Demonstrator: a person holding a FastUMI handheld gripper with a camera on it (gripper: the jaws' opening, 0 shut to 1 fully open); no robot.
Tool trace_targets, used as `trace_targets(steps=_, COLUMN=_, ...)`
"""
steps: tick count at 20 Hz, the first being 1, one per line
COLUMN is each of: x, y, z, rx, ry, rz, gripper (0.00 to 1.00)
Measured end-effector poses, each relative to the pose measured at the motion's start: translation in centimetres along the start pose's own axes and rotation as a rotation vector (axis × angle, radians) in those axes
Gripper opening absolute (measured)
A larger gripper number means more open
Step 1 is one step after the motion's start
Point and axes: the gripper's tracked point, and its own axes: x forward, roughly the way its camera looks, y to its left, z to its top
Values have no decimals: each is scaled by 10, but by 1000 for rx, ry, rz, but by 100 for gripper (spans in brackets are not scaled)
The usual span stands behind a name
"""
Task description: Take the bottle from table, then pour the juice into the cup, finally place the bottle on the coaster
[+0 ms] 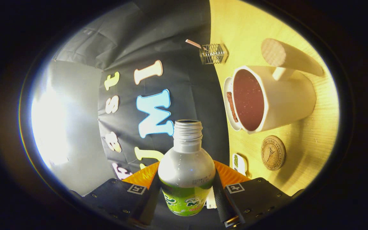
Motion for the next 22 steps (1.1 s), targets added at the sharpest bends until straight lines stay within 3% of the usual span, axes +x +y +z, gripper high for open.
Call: trace_targets(steps=22, x=5, y=2, z=-14, rx=134, ry=11, rz=51, gripper=76)
